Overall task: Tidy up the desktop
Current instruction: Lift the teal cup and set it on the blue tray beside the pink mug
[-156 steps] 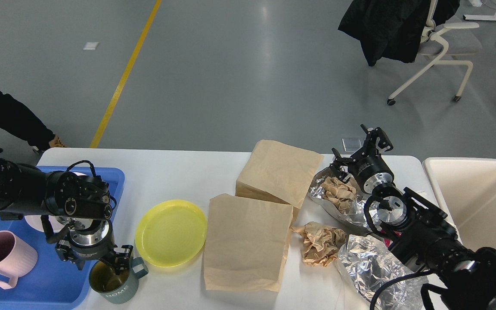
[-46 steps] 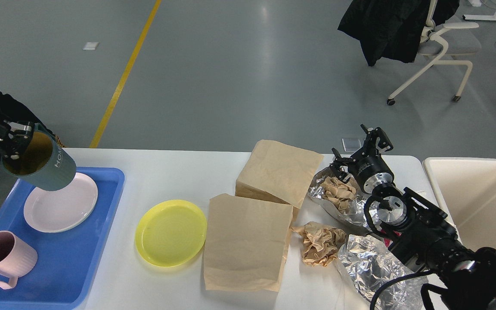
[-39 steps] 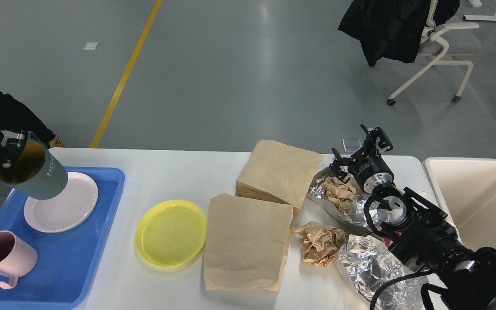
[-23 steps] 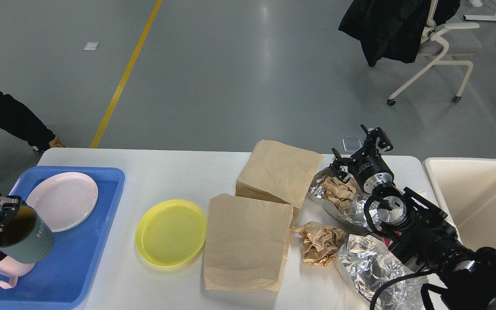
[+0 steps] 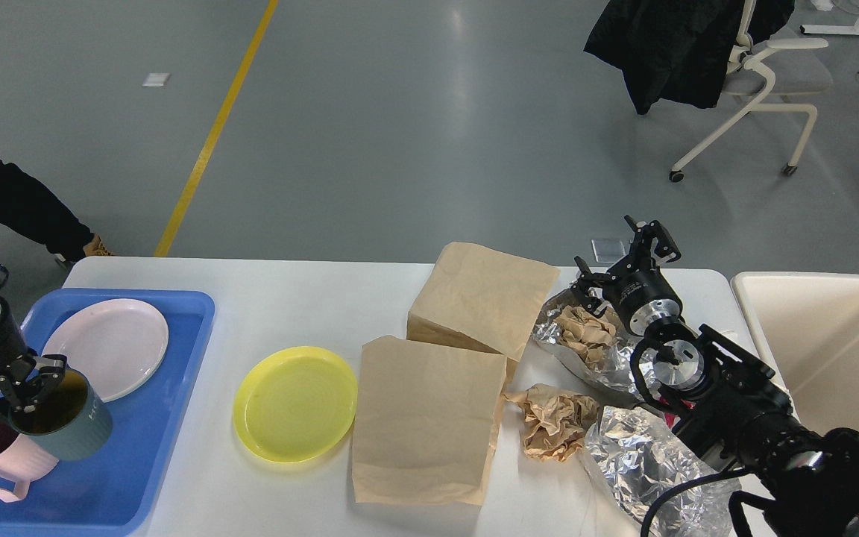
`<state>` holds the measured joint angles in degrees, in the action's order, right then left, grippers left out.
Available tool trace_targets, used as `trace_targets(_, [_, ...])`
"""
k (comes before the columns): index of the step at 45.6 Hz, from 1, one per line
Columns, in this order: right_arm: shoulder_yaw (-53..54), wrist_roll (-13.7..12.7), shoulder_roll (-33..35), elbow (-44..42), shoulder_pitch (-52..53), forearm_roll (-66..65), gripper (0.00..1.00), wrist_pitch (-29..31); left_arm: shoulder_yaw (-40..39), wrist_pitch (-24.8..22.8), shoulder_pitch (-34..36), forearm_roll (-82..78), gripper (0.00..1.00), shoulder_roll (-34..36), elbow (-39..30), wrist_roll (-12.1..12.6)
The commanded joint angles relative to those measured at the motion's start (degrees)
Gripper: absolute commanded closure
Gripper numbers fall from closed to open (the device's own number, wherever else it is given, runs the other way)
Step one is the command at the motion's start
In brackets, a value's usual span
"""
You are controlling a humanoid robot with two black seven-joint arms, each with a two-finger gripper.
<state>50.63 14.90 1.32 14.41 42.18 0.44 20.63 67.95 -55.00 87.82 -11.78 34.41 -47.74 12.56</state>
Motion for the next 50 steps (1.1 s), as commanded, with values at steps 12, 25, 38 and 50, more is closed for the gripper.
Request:
trace_targets(12, [0.0,0.04,0.0,0.0,0.0,0.0,0.0,0.02,-2.03,4.37,-6.43,0.09,1.0,-3.82,2.12,1.42])
trace_targets(25, [0.0,0.04,0.0,0.0,0.0,0.0,0.0,-0.07,-2.73,4.63,-8.98,0.09,1.0,-5.4,4.33,1.51])
trace_targets(38, [0.0,0.04,0.0,0.0,0.0,0.0,0.0,0.02,-3.09,8.15,-11.44,0.0,1.0,-6.28,4.33,1.59])
trace_targets(50, [0.0,0.04,0.0,0.0,0.0,0.0,0.0,0.02,-3.09,8.41,-11.53,0.0,0.94,-6.55,4.33,1.51])
